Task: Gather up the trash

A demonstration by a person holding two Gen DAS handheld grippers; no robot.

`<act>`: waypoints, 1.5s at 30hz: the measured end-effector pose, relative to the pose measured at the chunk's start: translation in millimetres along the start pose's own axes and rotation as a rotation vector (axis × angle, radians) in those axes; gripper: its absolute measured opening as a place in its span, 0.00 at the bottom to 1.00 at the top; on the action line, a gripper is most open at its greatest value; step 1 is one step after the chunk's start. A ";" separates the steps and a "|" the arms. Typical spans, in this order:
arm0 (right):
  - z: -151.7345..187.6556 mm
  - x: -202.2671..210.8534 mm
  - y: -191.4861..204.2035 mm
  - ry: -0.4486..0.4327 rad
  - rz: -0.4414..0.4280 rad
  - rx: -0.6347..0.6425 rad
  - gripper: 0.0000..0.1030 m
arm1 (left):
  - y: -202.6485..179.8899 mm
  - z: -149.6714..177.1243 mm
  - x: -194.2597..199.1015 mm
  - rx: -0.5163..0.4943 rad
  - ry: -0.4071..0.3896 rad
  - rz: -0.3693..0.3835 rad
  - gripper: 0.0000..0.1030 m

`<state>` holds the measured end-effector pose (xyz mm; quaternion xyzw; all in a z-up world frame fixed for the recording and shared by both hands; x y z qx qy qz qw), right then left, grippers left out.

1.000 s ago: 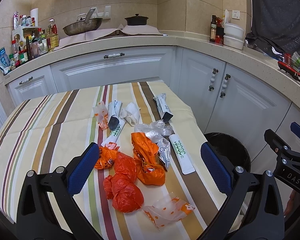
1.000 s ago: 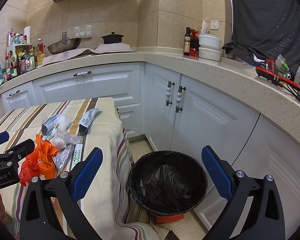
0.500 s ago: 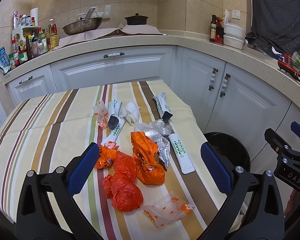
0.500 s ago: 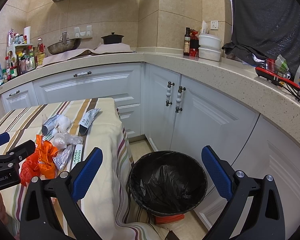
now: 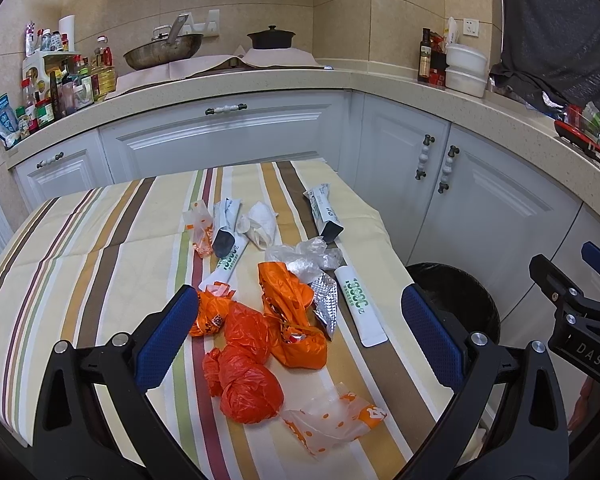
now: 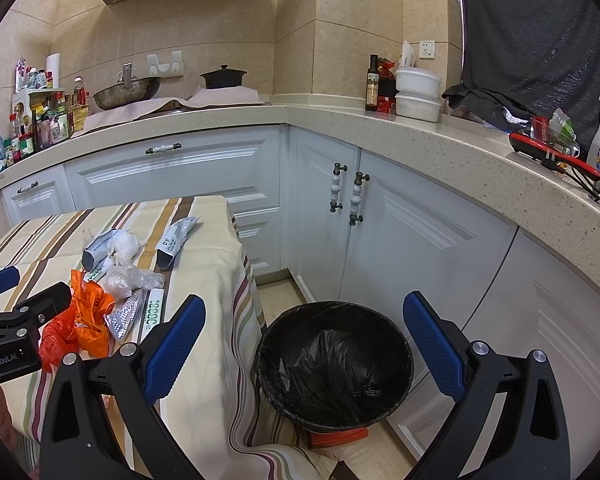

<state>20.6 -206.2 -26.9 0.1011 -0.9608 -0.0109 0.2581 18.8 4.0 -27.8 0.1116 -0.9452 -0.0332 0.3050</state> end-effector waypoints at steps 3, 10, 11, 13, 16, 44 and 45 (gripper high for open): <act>0.6 -4.7 -0.6 0.001 -0.001 -0.001 0.94 | -1.8 1.3 0.6 -0.002 -0.001 0.001 0.96; 3.3 -9.5 4.1 0.025 -0.032 0.002 0.94 | 5.0 9.9 -0.6 -0.010 0.004 -0.014 0.96; 4.6 -5.2 3.0 0.026 -0.036 0.001 0.94 | 8.9 12.1 -1.3 -0.010 0.008 -0.023 0.96; 8.2 -7.3 10.0 0.035 -0.062 0.000 0.94 | 19.2 14.1 -2.6 -0.003 0.015 -0.038 0.96; 14.4 -13.1 25.2 0.054 -0.119 0.004 0.94 | 37.7 21.5 -5.3 0.021 0.038 -0.067 0.96; 76.1 -46.7 139.3 0.245 -0.471 0.163 0.73 | 108.6 61.5 -13.8 0.106 0.124 -0.138 0.96; 77.3 -48.0 138.2 0.253 -0.480 0.160 0.56 | 107.3 62.0 -14.2 0.107 0.127 -0.134 0.96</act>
Point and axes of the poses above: each gripper's, at about its wrist camera, not at the fingertips, and x roughly against the way its jaws point, y to its left, z to its underside, the point moved 2 cm from there along -x, roughly the way its jaws point, and after that the axes turned 13 degrees about -z, right-handed, at the moved point
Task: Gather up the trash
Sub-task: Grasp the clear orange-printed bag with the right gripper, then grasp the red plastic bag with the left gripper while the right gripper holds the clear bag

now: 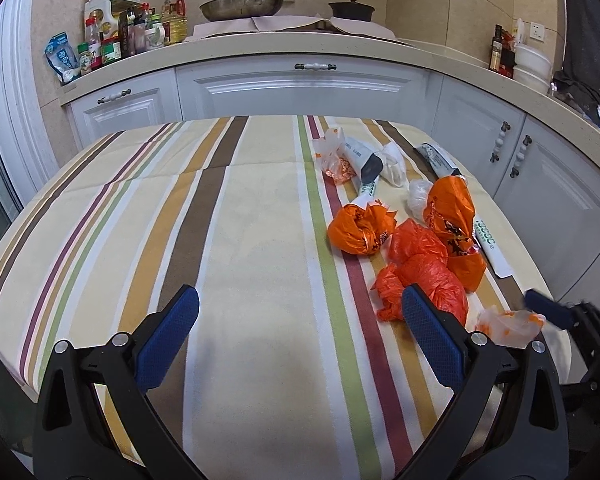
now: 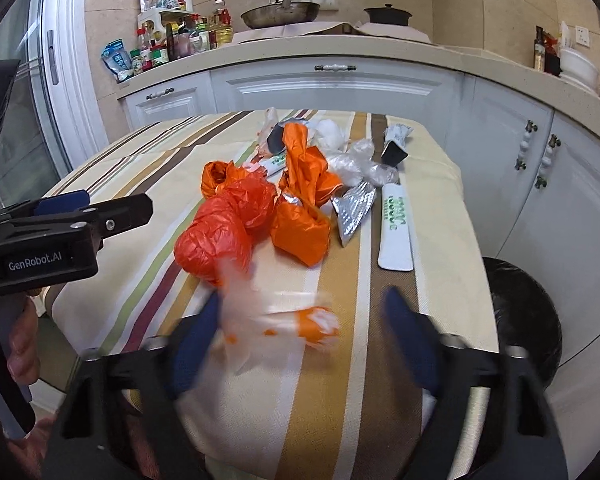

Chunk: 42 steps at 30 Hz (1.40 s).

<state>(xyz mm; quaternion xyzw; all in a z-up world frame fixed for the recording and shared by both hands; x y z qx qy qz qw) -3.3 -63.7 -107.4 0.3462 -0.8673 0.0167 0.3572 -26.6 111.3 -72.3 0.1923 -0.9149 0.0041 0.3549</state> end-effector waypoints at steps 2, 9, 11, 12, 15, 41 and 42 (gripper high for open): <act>2.5 -1.2 -4.6 0.013 -0.023 -0.022 0.53 | -3.2 0.8 -0.6 -0.003 0.006 0.010 0.96; 2.3 6.1 -9.0 -0.009 0.005 -0.015 0.49 | -13.9 0.9 3.5 -0.018 -0.002 0.036 0.96; 1.5 9.3 -12.5 -0.019 0.012 -0.024 0.49 | -19.3 1.3 4.7 -0.027 -0.003 0.048 0.96; 0.7 10.5 -14.5 -0.021 0.015 -0.028 0.49 | -22.4 1.6 4.8 -0.033 -0.001 0.056 0.96; -0.4 16.4 -21.7 -0.030 0.033 -0.034 0.49 | -31.2 2.5 3.4 -0.045 0.005 0.078 0.96; 1.6 37.2 -47.5 -0.072 0.073 -0.079 0.49 | -52.4 13.0 1.1 -0.102 -0.004 0.122 0.33; 1.2 38.1 -47.2 -0.075 0.074 -0.078 0.49 | -49.2 11.9 3.3 -0.099 -0.010 0.118 0.33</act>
Point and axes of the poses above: each gripper's, at about its wrist camera, not at the fingertips, and x roughly against the way its jaws point, y to its left, z to its underside, the point moved 2 cm from there along -x, roughly the way its jaws point, and after that the axes turned 13 degrees about -z, right-handed, at the moved point
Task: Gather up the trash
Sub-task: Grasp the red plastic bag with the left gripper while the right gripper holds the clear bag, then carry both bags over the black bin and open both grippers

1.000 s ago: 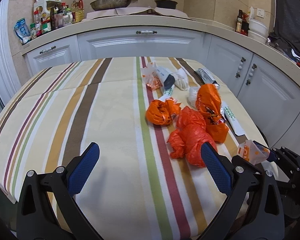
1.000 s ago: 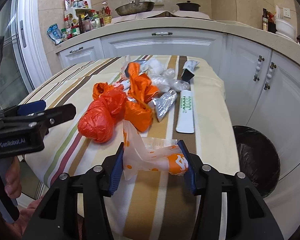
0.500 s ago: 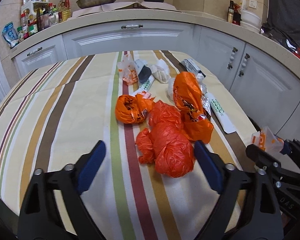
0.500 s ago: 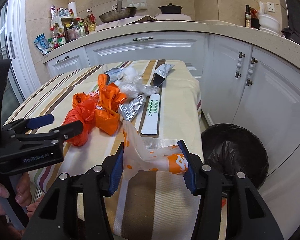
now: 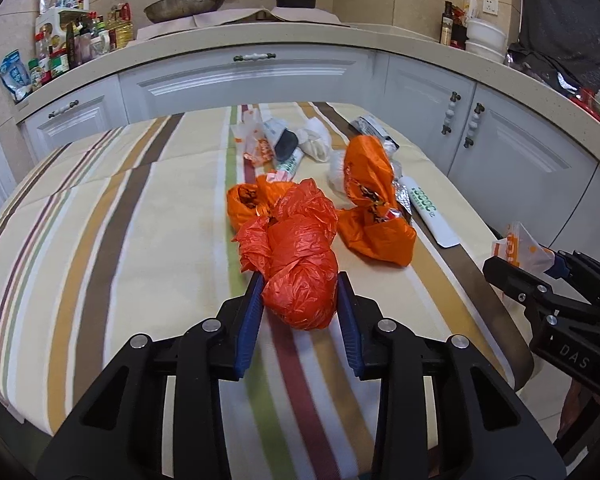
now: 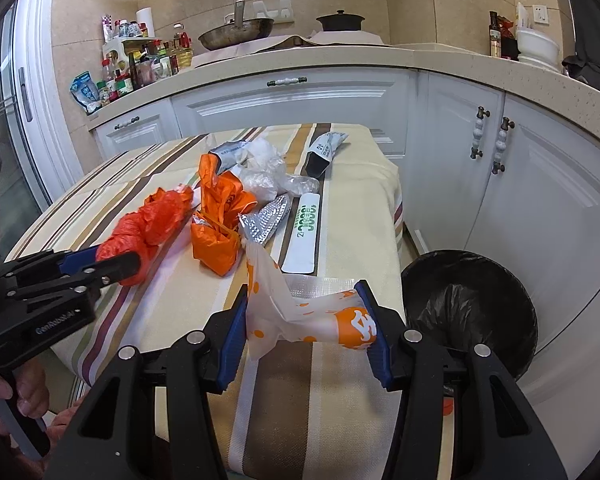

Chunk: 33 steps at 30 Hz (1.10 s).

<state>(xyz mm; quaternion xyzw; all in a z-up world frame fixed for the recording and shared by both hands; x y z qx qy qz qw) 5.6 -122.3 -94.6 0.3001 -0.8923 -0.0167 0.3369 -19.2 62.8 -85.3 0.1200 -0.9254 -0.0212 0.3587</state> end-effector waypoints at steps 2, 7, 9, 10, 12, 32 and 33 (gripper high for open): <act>-1.3 1.7 0.6 -0.005 0.003 0.002 0.49 | 5.7 -2.8 8.6 0.007 -0.021 -0.006 0.33; -5.1 9.4 -1.2 -0.024 0.023 0.002 0.49 | 11.5 -13.9 31.1 0.008 -0.083 0.004 0.33; -7.0 14.1 -5.1 -0.034 0.041 0.000 0.49 | 8.9 -19.2 38.6 0.002 -0.107 0.017 0.33; -8.3 16.6 -8.1 -0.038 0.049 -0.001 0.49 | 6.2 -22.2 41.7 -0.002 -0.118 0.027 0.33; -9.3 22.2 -15.2 -0.047 0.074 -0.008 0.49 | -0.8 -27.3 44.8 -0.013 -0.136 0.046 0.33; -10.7 54.0 -136.4 -0.083 0.330 -0.118 0.49 | -176.9 -70.1 12.3 -0.237 -0.140 0.242 0.33; -11.1 52.4 -143.0 -0.082 0.334 -0.125 0.49 | -183.9 -70.6 8.8 -0.248 -0.131 0.244 0.33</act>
Point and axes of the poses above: each gripper's, at about its wrist camera, not at the fingertips, and x roughly against the way its jaws point, y to its left, z to its underside, the point moved 2 cm from there along -x, roughly the way its jaws point, and after that the axes turned 13 degrees about -z, right-handed, at the moved point
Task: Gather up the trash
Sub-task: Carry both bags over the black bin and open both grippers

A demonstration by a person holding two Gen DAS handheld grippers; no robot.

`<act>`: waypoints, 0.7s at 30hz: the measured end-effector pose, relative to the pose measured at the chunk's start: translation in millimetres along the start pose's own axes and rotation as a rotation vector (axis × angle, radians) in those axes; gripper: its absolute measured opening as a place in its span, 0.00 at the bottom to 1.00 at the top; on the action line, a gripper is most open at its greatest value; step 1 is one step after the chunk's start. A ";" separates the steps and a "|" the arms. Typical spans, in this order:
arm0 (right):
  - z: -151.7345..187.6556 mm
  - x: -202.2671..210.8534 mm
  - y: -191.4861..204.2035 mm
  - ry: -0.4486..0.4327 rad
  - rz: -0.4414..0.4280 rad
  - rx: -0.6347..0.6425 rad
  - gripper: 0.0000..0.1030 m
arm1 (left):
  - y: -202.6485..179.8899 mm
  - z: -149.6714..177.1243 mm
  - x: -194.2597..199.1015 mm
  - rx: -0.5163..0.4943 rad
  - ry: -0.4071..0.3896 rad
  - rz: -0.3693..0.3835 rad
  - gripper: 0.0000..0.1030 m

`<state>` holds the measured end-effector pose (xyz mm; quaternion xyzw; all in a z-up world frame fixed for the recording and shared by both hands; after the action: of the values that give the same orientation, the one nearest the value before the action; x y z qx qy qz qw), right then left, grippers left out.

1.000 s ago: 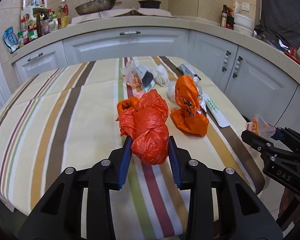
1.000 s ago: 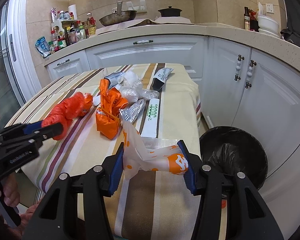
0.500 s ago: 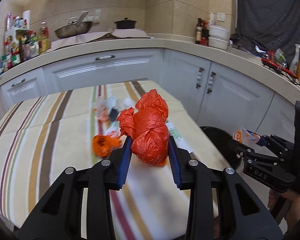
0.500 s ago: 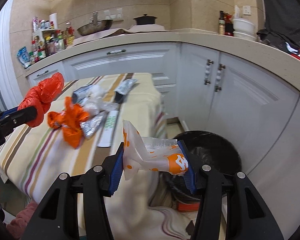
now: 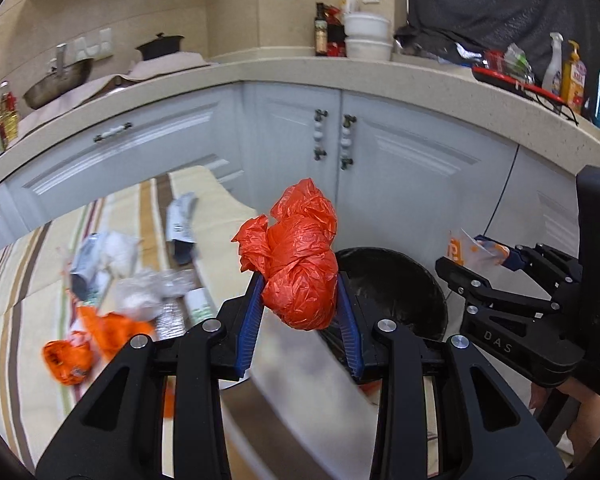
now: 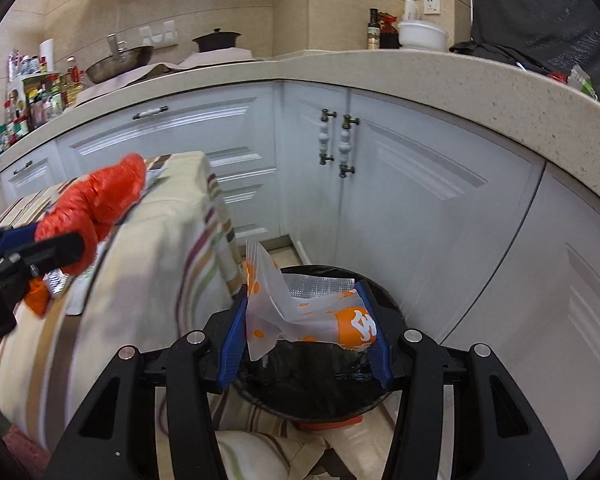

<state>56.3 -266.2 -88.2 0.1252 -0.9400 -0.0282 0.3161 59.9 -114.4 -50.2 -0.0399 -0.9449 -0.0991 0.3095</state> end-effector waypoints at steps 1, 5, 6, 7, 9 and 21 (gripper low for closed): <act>-0.6 -2.6 -4.0 0.001 0.001 -0.005 0.49 | -8.5 -2.8 -6.4 -0.012 0.009 0.003 0.33; -3.4 -16.4 -22.5 0.003 0.006 -0.022 0.49 | -31.2 -9.4 -27.4 -0.043 0.043 0.006 0.33; -4.1 -20.5 -27.0 0.004 0.006 -0.028 0.49 | -35.8 -11.4 -33.9 -0.046 0.056 0.008 0.33; -5.0 -24.8 -31.1 0.006 0.003 -0.035 0.49 | -41.6 -13.5 -41.6 -0.052 0.069 0.011 0.34; -6.2 -33.5 -38.9 0.018 -0.003 -0.049 0.56 | -50.6 -16.6 -54.5 -0.070 0.089 0.010 0.35; -14.8 -41.0 -61.9 -0.014 0.031 -0.113 0.69 | -55.5 -24.4 -66.5 -0.064 0.091 0.003 0.61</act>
<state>110.2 -315.3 -108.6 0.0922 -0.9410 -0.0772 0.3163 119.9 -174.8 -79.4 -0.0466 -0.9261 -0.1306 0.3510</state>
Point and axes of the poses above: each gripper's, at about its wrist camera, not at the fingertips, and x roughly against the way its jaws point, y to its left, z to its underside, the point moved 2 cm from there along -x, roughly the way its jaws point, and after that the axes turned 13 degrees about -z, right-handed, at the moved point
